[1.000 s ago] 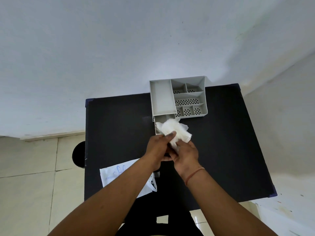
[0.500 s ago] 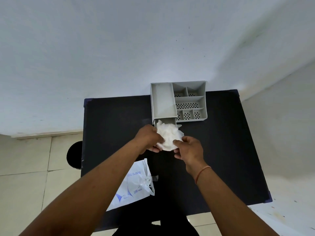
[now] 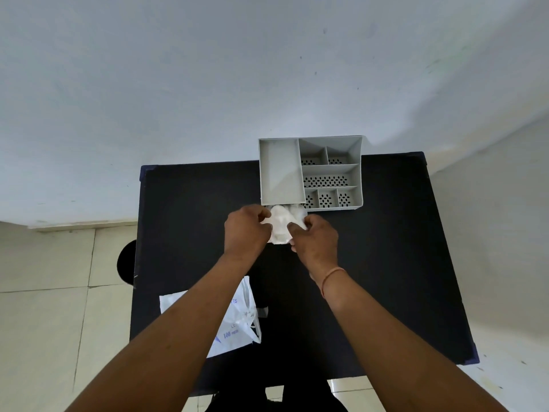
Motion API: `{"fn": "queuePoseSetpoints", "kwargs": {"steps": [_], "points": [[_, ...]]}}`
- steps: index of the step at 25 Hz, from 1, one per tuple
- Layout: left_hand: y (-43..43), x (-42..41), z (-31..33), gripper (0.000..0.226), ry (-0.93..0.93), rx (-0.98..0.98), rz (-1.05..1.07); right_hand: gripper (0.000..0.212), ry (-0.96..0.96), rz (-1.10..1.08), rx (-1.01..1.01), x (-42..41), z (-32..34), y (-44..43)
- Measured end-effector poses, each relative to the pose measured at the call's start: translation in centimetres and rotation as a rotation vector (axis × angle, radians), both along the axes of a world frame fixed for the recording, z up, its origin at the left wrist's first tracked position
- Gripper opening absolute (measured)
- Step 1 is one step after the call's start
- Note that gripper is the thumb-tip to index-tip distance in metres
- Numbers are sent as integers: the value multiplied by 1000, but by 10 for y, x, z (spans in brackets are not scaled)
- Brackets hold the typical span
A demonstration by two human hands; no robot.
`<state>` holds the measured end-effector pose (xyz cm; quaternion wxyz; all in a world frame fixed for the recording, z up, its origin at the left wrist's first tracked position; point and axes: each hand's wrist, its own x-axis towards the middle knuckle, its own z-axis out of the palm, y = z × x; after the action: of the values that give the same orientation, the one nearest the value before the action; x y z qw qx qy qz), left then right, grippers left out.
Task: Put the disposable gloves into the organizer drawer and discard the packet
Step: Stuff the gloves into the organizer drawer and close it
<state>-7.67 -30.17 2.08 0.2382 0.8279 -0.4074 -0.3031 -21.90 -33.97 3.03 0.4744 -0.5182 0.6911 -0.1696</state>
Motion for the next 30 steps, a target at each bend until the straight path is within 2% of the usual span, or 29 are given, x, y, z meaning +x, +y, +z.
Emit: {"fn": "queuePoseSetpoints", "kwargs": {"steps": [3, 5, 9, 12, 14, 16, 18, 20, 22, 27, 30], "points": [[-4, -1, -5, 21, -105, -51, -74, 18, 275, 316, -207, -13, -12, -7], [-10, -2, -10, 24, -220, -42, -196, 23, 434, 459, -264, -20, -17, -12], [-15, -12, -9, 26, -437, 148, -471, 26, 562, 616, -273, -21, -21, -17], [-11, -9, -4, 17, -398, 83, -420, 31, 565, 610, -353, -22, -14, -19], [-2, -2, -1, 31, -361, -96, -313, 35, 527, 540, -419, -26, -7, -17], [10, 3, 1, 46, -413, -189, -302, 44, 514, 564, -434, -29, -4, -14], [18, 7, -1, 70, -465, -75, -415, 63, 593, 731, -329, -33, -4, -14], [18, 11, -4, 91, -514, 147, -570, 82, 694, 901, -132, -36, -7, -16], [14, 15, -6, 102, -541, 284, -670, 87, 738, 985, 10, -38, -7, -21], [-1, 5, -8, 100, -554, 389, -721, 77, 736, 1009, 12, -25, 1, -31], [6, 2, -6, 88, -461, 275, -567, 43, 569, 839, -77, -32, 7, -27]]}}
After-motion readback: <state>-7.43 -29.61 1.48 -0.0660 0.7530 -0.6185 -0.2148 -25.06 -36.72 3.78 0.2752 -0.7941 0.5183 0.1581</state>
